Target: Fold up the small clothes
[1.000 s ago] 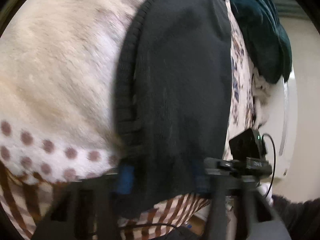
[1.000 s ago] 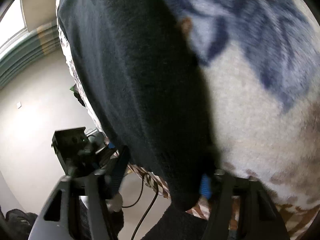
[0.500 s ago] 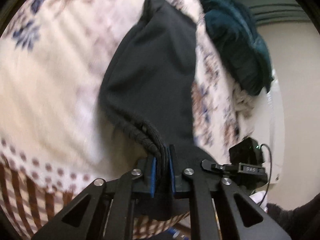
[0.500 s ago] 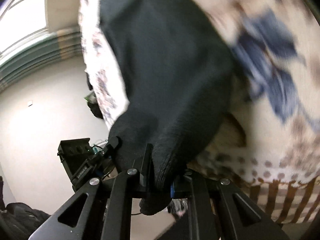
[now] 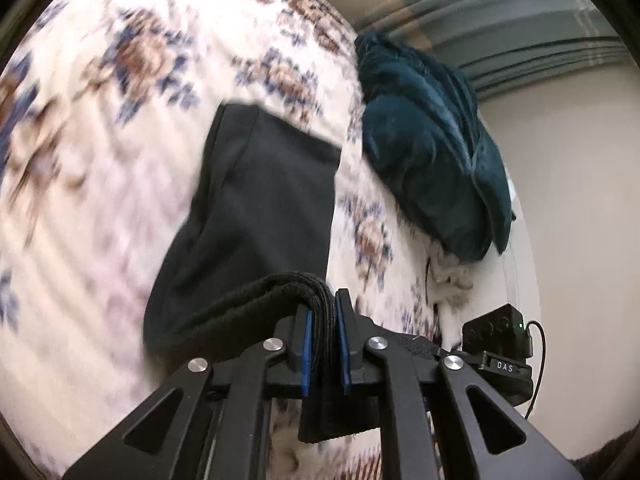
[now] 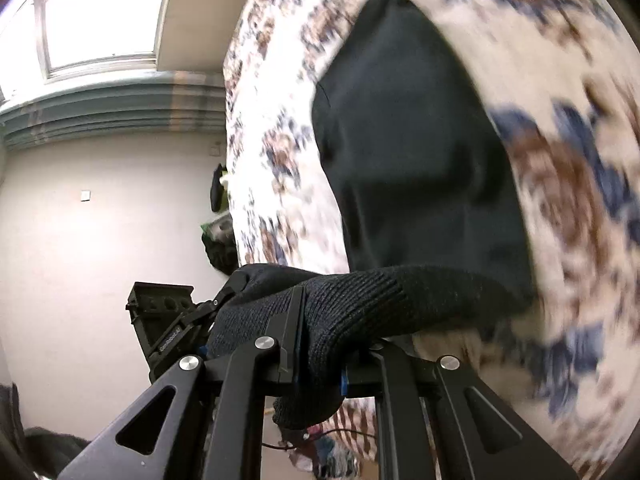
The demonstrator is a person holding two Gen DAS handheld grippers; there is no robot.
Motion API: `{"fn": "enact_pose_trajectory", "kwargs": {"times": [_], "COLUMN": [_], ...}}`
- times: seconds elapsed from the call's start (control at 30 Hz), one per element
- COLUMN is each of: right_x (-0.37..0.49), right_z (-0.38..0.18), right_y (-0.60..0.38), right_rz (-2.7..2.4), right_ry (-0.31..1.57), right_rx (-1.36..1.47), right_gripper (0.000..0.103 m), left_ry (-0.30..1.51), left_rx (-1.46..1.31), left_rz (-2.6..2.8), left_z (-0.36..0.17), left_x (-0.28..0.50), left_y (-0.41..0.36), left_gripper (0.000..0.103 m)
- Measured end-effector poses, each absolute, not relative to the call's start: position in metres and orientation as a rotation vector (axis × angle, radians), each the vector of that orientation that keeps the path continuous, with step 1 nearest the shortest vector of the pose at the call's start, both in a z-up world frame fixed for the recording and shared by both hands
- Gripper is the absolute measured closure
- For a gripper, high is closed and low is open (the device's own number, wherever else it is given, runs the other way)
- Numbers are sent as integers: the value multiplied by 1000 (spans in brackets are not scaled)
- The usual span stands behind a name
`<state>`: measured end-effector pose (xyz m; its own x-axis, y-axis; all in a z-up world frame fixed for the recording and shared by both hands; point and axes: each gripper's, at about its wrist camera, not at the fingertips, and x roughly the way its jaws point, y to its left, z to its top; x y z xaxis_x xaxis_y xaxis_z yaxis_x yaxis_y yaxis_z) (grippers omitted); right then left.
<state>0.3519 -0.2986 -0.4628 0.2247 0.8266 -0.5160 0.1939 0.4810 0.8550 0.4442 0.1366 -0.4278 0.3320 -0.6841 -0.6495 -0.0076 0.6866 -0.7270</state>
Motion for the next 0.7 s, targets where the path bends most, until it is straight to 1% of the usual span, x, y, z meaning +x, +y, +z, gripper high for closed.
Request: {"fn": "enact_pose_trajectory", "kwargs": {"times": [0.17, 0.3, 0.43, 0.57, 0.63, 0.67, 0.7], "right_x": [438, 519, 599, 645, 657, 662, 667], "right_z": [-452, -475, -515, -564, -584, -593, -598], "right_y": [-303, -295, -288, -282, -281, -284, -285], "right_rz": [528, 474, 415, 358, 359, 356, 351], "right_ry": [1208, 1164, 1208, 1289, 1338, 1349, 1356], "right_rx": [1013, 1012, 993, 951, 970, 1013, 1041], "right_gripper": [90, 90, 90, 90, 89, 89, 86], "left_ry": [1116, 1117, 1186, 1277, 1299, 1305, 1308], "left_rx": [-673, -655, -622, -622, -658, -699, -726], "left_rz": [-482, -461, -414, -387, -368, -368, -363], "left_z": [-435, -456, -504, -552, -561, -564, -565], "left_x": [528, 593, 650, 685, 690, 692, 693], "left_y": [125, 117, 106, 97, 101, 104, 108], "left_gripper": [94, 94, 94, 94, 94, 92, 92]}}
